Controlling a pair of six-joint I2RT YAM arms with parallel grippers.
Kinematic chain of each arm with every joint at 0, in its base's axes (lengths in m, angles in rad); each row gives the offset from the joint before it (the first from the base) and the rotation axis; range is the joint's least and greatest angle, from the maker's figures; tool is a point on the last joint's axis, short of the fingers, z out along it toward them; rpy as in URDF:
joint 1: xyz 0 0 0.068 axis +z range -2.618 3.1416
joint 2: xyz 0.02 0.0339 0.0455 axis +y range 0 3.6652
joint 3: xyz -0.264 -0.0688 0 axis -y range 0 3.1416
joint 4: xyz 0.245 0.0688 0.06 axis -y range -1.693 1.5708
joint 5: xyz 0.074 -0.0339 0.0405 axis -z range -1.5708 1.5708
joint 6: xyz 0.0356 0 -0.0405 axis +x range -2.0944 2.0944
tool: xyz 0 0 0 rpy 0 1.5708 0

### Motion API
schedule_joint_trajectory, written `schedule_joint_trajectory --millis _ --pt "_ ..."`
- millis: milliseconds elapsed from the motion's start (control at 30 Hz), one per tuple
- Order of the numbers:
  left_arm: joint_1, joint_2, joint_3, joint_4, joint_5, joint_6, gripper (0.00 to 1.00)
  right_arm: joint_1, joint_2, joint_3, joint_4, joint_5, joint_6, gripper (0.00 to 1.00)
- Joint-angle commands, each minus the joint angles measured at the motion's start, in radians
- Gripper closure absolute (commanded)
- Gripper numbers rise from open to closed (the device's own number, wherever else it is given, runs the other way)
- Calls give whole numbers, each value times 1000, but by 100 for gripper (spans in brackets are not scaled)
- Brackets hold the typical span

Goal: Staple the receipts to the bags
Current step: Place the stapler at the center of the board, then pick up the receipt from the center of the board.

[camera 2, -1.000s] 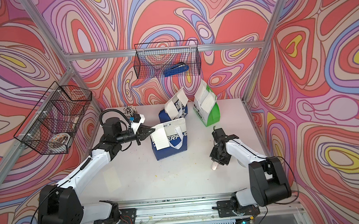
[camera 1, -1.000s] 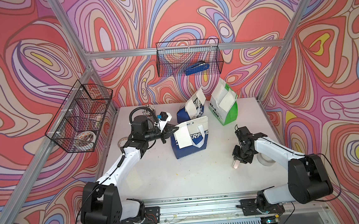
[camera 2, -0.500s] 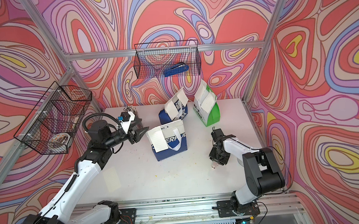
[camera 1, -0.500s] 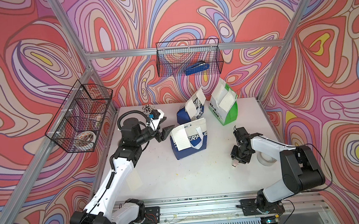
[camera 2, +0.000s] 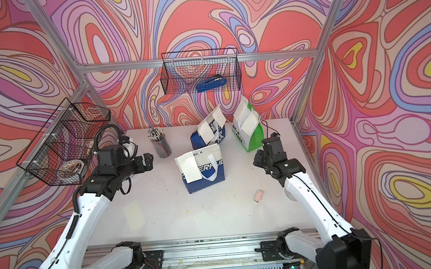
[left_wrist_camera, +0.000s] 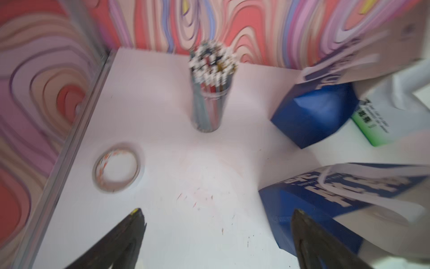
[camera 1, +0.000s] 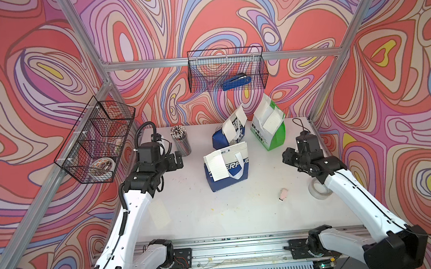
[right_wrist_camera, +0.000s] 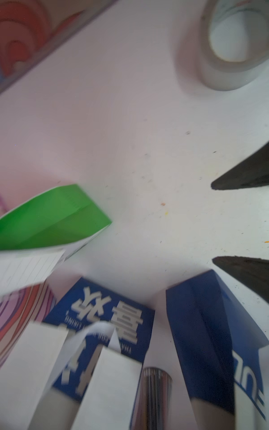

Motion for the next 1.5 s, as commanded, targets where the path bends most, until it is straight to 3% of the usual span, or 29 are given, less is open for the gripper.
schedule_joint_trajectory --millis 0,100,200,400,567,900,1067,1233,1467 --pt "68 73 -6 -348 -82 -301 1 155 -9 -7 219 -6 -339 49" --pt "153 134 -40 -447 -11 -401 0 274 -15 -12 368 -91 -554 47" --pt "202 153 -100 -498 -31 -482 0 315 -19 -13 457 -187 -648 45" --pt "230 129 -285 -428 -15 -634 2 315 -36 -7 532 -265 -684 44" --pt "229 132 -471 -58 215 -741 4 315 -53 -31 584 -215 -684 41" --pt "206 150 -500 -29 184 -741 12 316 -71 -35 599 -206 -689 40" --pt "81 172 -531 48 206 -816 22 315 -45 -29 612 -217 -690 40" --pt "-32 192 -534 48 207 -884 23 316 -30 -16 613 -235 -691 40" --pt "-299 172 -539 58 207 -1062 22 315 -29 -22 627 -251 -680 40"
